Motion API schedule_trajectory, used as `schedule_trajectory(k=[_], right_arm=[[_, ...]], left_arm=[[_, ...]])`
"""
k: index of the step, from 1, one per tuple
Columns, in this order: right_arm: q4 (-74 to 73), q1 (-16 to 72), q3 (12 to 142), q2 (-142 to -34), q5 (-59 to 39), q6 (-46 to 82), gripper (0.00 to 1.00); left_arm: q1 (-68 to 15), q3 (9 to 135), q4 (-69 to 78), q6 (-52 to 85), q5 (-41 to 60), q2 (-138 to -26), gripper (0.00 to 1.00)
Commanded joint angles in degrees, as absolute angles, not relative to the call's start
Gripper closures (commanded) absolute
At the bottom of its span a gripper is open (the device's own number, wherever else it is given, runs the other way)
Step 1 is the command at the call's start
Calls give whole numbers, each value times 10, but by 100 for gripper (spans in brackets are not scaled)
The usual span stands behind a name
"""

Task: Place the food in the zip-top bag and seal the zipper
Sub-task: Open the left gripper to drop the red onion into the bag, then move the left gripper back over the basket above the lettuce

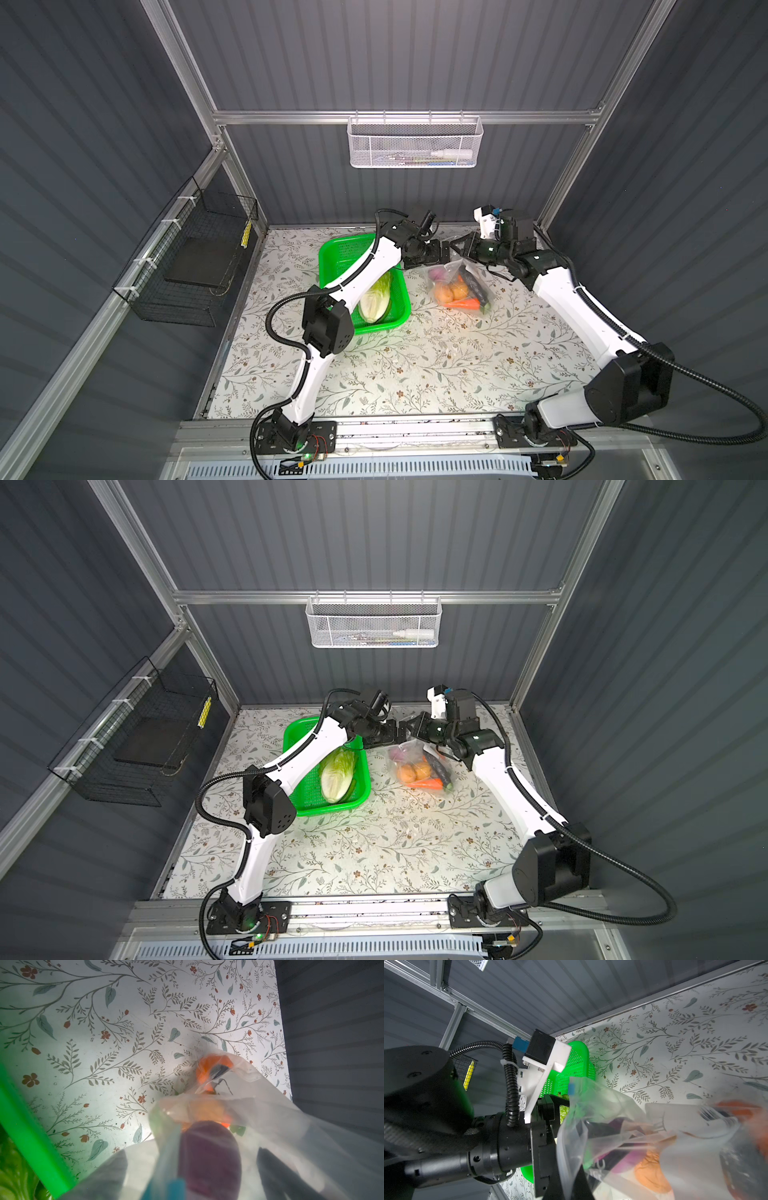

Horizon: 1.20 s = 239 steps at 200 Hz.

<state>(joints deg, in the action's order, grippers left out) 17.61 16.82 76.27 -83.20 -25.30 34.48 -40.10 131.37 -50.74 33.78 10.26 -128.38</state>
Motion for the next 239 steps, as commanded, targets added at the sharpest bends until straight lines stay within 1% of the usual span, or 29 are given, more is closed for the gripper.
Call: schedule_trajectory(k=[1,35,63,95,111,134,145,159,197,239], right_arm=[[170,170,767,-840,-247,337,100],[177,163,765,-845,-240,336,100],[178,152,764,-847,-239,343,100],[183,141,767,-844,-231,341,100],[184,134,768,-839,-229,339,100],[186,128,766,-827,-228,334,100],[187,126,765,-823,-228,330,100],[189,124,763,-820,-228,326,100],[199,121,766,-829,-238,323,100],[199,121,771,-838,-244,332,100]], left_arm=[[-399,1338,-499,349,121,-1260,0],[-390,1340,-449,360,163,-1235,0],[-363,1304,-416,379,214,-1202,0],[-327,1240,-411,354,218,-1140,0],[-298,1196,-430,337,193,-1105,0],[-286,1153,-510,264,44,-1065,0],[-285,1133,-541,241,-8,-1054,0],[-286,1105,-565,223,-47,-1045,0],[-287,1039,-620,233,-93,-1059,0],[-298,934,-545,268,-65,-1052,0]])
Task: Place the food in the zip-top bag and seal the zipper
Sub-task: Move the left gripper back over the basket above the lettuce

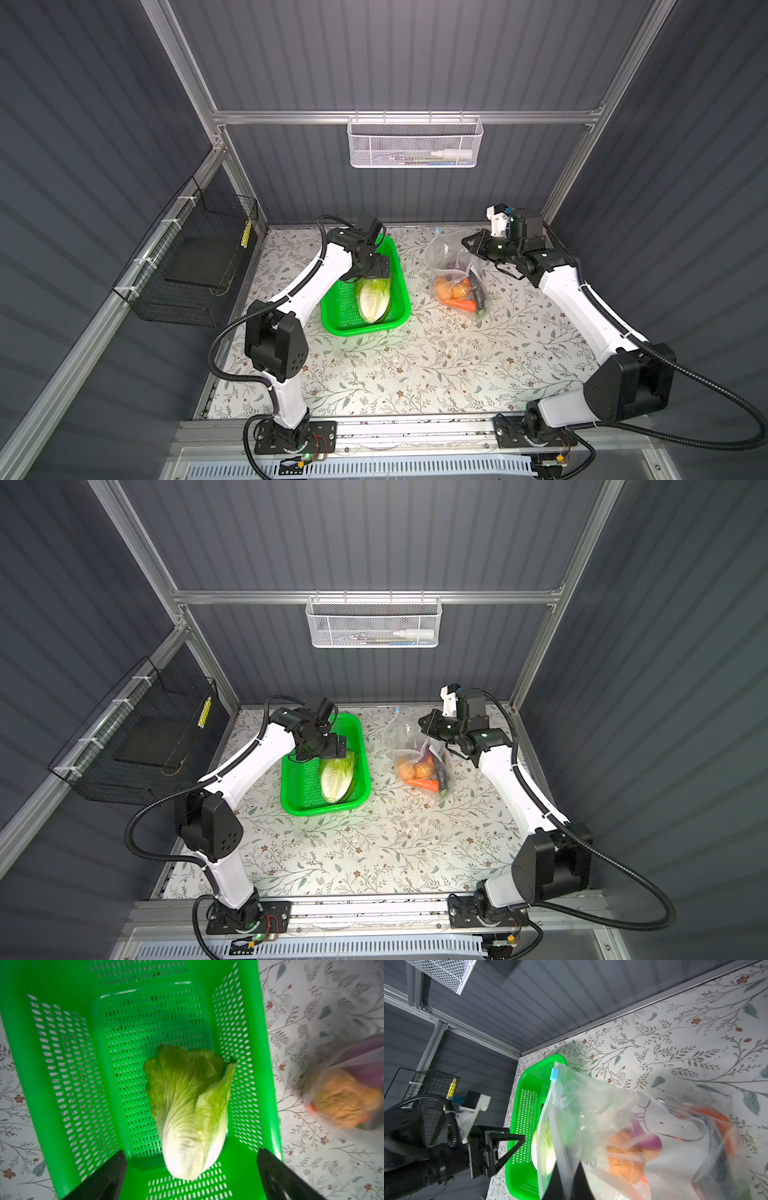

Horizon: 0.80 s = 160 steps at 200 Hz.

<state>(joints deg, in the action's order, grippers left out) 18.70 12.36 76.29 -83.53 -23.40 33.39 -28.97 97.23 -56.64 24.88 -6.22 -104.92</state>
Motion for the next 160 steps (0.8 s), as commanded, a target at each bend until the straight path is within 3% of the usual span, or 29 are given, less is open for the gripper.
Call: schedule_trajectory(k=[1,44,84,117,160], right_arm=[[199,120,772,-838,-244,332,100],[203,121,787,-845,-247,327,100],[197,121,779,-842,-246,328,100],[188,121,766,-837,-245,333,100],[187,120,766,-834,-242,326,100]], left_arm=[[-299,933,-544,268,-66,-1053,0],[-303,905,-518,279,-78,-1084,0],[-305,891,-473,279,-13,-1108,0],[-304,892,-500,288,-58,-1124,0],[-301,905,-514,293,-111,-1121,26]])
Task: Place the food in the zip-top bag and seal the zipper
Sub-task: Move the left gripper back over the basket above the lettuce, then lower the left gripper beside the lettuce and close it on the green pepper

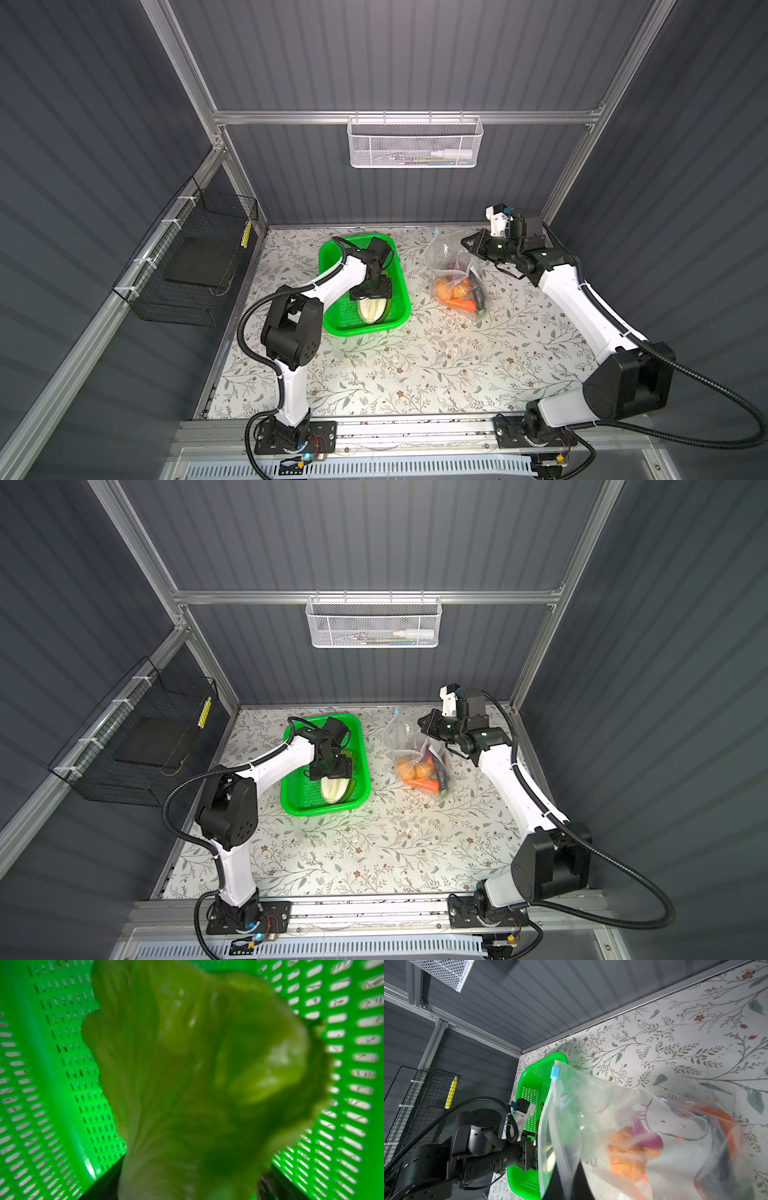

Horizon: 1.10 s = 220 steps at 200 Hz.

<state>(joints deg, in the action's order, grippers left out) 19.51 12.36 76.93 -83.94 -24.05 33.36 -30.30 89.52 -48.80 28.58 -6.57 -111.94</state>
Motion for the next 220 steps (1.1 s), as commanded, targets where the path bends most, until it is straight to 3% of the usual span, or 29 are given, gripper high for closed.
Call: schedule_trajectory(k=[1,35,83,103,124,187,220], right_arm=[[188,120,766,-834,-242,326,100],[187,120,763,-831,-242,324,100],[184,119,762,-830,-241,323,100],[182,119,760,-828,-241,326,100],[185,118,760,-826,-240,324,100],[190,117,763,-822,-237,321,100],[184,116,750,-817,-237,326,100]], left_arm=[[-301,906,-514,293,-113,-1120,26],[-295,914,-530,298,-181,-1107,35],[-266,918,-549,310,-255,-1100,28],[-249,922,-532,309,-238,-1112,20],[-246,951,-529,301,-219,-1129,0],[-254,989,-545,255,-134,-1070,0],[-290,949,-515,213,-56,-1025,9]])
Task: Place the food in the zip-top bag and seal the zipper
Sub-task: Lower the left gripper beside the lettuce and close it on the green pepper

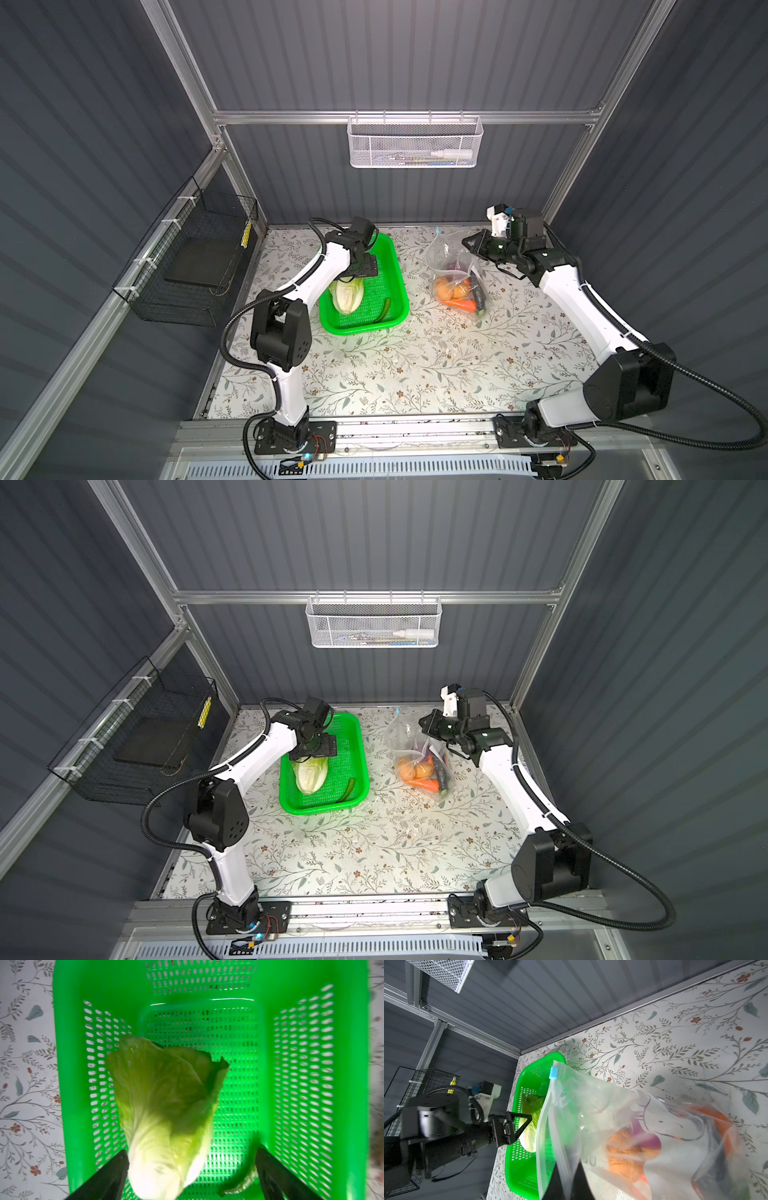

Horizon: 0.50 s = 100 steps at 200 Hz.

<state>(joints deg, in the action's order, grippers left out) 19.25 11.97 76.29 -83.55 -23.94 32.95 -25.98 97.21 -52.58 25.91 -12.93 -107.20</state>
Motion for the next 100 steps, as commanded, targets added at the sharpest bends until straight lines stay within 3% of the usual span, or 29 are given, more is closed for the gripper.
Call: schedule_trajectory(k=[1,41,100], right_arm=[[183,116,749,-816,-238,327,100],[180,115,734,-809,-240,331,100],[182,114,739,-807,-235,329,100]], left_arm=[[-292,947,-514,211,-54,-1024,9],[-346,895,-502,173,-13,-1032,28],[-348,824,-476,135,35,-1063,22]])
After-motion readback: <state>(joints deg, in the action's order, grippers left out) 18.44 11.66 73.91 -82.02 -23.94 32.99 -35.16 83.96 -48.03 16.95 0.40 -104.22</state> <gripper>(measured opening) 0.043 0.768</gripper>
